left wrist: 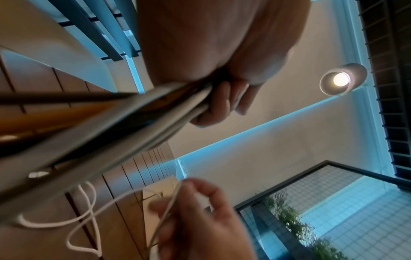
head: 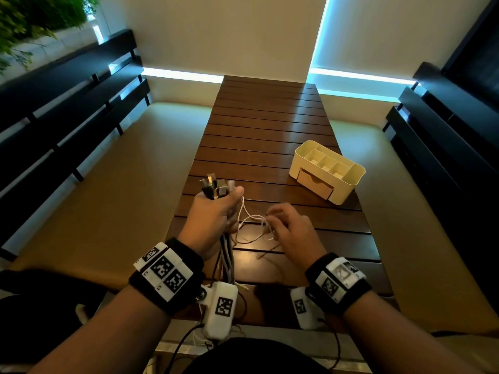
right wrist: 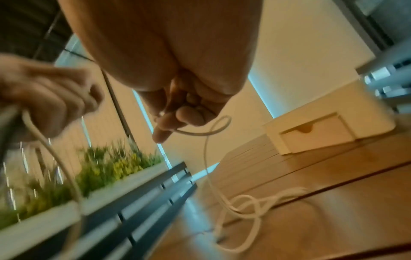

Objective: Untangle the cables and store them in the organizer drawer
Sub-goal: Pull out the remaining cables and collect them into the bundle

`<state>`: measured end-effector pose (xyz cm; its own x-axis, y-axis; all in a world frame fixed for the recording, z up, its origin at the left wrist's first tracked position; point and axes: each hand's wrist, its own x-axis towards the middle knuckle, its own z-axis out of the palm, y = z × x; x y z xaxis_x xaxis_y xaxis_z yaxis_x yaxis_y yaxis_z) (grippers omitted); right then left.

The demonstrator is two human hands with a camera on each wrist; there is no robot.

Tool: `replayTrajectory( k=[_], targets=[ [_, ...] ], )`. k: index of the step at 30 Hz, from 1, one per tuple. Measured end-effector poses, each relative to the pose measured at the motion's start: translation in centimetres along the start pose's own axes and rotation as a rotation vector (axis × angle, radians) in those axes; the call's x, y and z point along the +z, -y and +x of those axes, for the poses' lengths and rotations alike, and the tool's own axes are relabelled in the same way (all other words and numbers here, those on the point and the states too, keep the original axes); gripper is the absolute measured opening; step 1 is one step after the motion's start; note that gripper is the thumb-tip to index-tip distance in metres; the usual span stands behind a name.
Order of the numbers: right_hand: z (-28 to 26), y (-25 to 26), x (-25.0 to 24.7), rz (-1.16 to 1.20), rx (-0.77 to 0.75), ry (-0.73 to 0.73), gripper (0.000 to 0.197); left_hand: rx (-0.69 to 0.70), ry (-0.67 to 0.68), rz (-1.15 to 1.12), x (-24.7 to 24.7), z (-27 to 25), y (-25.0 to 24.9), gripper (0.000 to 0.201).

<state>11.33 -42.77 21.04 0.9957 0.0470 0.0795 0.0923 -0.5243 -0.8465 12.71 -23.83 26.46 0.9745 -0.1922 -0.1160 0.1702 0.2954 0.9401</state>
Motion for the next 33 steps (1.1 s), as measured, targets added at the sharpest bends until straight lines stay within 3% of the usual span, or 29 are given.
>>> replayTrajectory(
  k=[4, 7, 10, 18, 26, 33],
  targets=[
    [1.4, 3.4, -0.2, 0.302, 0.086, -0.019, 0.013, 0.017, -0.011, 0.059, 1.0, 1.3, 0.1, 0.023],
    [1.8, 4.8, -0.4, 0.374, 0.070, -0.012, 0.022, 0.031, -0.022, 0.062, 1.2, 2.0, 0.3, 0.019],
    [2.1, 5.6, -0.4, 0.366, 0.036, -0.045, 0.021, 0.055, -0.026, 0.086, 1.3, 2.1, 0.6, 0.012],
    [1.9, 6.2, -0.5, 0.278, -0.032, -0.167, 0.011, 0.081, -0.016, 0.109, 1.2, 2.0, 1.0, 0.018],
    [2.0, 6.6, -0.2, 0.331, 0.008, -0.155, 0.017, 0.137, 0.002, 0.091, 0.9, 2.0, 1.3, 0.017],
    [1.8, 7.3, -0.1, 0.256, -0.096, -0.063, 0.025, 0.150, 0.062, 0.043, 0.5, 1.7, 1.4, 0.030]
  ],
)
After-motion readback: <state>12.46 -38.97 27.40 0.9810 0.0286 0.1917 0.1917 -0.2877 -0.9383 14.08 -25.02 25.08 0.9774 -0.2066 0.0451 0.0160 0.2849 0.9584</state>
